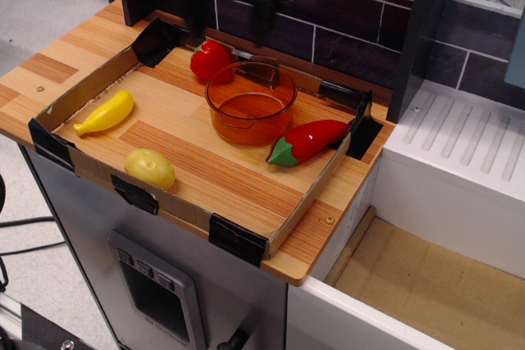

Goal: Put banana in pot

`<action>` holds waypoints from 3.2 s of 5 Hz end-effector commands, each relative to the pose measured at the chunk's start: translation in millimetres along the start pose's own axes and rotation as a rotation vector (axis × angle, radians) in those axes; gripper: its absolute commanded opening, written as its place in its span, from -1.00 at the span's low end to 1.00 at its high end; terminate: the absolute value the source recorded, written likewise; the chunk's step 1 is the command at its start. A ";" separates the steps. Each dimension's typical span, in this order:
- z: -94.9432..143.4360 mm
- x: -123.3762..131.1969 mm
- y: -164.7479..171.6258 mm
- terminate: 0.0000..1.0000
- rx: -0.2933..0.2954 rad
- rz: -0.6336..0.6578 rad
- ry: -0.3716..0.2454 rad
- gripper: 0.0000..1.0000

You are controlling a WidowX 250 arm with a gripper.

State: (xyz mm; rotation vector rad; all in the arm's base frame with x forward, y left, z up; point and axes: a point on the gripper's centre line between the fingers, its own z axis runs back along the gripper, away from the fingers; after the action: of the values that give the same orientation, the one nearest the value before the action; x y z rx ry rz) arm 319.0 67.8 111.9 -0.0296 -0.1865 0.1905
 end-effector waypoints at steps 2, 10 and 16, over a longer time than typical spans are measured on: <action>4.4 4.9 61.4 -1.00 0.042 -0.044 0.013 1.00; -84.6 -22.7 113.9 -1.00 0.083 -0.100 0.045 -1.00; -13.3 22.8 20.9 -1.00 0.027 0.041 -0.099 -1.00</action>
State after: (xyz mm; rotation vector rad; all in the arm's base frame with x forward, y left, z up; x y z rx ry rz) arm 333.8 82.3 85.4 -0.0086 -0.2303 0.2293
